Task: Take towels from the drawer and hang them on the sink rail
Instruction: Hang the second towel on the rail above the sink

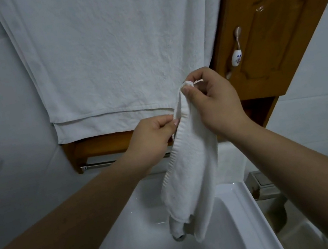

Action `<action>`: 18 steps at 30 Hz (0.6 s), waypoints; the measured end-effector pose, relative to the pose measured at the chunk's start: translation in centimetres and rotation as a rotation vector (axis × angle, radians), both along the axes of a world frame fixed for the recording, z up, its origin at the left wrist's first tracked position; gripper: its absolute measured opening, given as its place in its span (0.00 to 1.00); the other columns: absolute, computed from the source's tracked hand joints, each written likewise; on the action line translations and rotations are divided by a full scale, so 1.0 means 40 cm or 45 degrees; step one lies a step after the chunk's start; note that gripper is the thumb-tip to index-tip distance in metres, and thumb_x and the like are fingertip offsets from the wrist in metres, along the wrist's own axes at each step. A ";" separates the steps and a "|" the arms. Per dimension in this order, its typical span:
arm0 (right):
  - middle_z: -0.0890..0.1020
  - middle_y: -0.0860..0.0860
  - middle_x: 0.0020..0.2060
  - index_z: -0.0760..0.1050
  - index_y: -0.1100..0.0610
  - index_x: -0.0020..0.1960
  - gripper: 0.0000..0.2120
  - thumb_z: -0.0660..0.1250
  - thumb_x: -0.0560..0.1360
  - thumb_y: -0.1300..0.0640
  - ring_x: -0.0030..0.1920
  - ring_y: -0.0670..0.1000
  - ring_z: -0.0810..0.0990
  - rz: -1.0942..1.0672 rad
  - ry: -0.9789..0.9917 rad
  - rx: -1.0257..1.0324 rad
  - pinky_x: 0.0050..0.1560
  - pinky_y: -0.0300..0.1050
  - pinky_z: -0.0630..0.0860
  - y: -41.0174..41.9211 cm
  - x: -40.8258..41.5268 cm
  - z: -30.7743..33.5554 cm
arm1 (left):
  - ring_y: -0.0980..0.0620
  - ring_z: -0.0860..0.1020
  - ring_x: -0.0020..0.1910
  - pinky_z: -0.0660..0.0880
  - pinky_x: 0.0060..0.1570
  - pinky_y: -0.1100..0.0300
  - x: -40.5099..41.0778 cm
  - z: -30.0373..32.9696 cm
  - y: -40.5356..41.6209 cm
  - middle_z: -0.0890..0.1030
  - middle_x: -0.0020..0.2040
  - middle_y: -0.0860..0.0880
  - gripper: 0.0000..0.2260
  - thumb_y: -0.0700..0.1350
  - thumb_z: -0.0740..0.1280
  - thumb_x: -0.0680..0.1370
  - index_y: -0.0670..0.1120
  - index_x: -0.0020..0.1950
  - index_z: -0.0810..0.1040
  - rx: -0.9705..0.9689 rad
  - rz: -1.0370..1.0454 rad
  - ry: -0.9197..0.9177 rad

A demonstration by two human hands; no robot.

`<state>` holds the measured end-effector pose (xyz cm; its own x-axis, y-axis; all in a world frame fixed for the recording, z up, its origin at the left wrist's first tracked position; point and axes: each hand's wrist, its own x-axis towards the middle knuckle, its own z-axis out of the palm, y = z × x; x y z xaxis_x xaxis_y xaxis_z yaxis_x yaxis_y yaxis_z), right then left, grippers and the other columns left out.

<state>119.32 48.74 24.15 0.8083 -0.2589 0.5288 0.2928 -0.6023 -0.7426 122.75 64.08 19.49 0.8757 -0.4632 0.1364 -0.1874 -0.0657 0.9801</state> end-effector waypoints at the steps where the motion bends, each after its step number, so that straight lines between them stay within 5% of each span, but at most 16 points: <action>1: 0.77 0.43 0.33 0.76 0.51 0.51 0.03 0.67 0.80 0.53 0.32 0.38 0.74 -0.003 -0.010 0.013 0.32 0.30 0.67 0.000 -0.002 0.001 | 0.49 0.84 0.50 0.78 0.59 0.44 0.000 -0.005 -0.002 0.86 0.47 0.50 0.06 0.44 0.68 0.78 0.49 0.50 0.86 0.019 0.009 -0.006; 6: 0.75 0.44 0.30 0.76 0.52 0.51 0.03 0.67 0.80 0.53 0.29 0.40 0.71 0.006 -0.022 0.057 0.30 0.31 0.66 0.002 -0.008 0.014 | 0.52 0.84 0.46 0.80 0.55 0.51 0.002 -0.029 -0.002 0.86 0.44 0.52 0.07 0.37 0.73 0.73 0.48 0.47 0.85 0.130 0.012 -0.004; 13: 0.75 0.50 0.33 0.77 0.53 0.50 0.02 0.67 0.80 0.55 0.33 0.46 0.71 -0.006 -0.057 0.167 0.33 0.40 0.70 -0.006 -0.017 0.045 | 0.52 0.83 0.47 0.79 0.54 0.53 0.046 -0.089 0.033 0.86 0.43 0.52 0.03 0.45 0.76 0.72 0.50 0.43 0.85 0.272 0.150 0.144; 18: 0.75 0.51 0.33 0.76 0.52 0.49 0.02 0.67 0.80 0.54 0.34 0.49 0.71 -0.016 -0.040 0.199 0.35 0.44 0.69 -0.014 -0.012 0.046 | 0.51 0.79 0.39 0.75 0.41 0.58 0.055 -0.121 0.043 0.82 0.37 0.48 0.05 0.41 0.76 0.71 0.46 0.41 0.81 0.324 0.186 0.157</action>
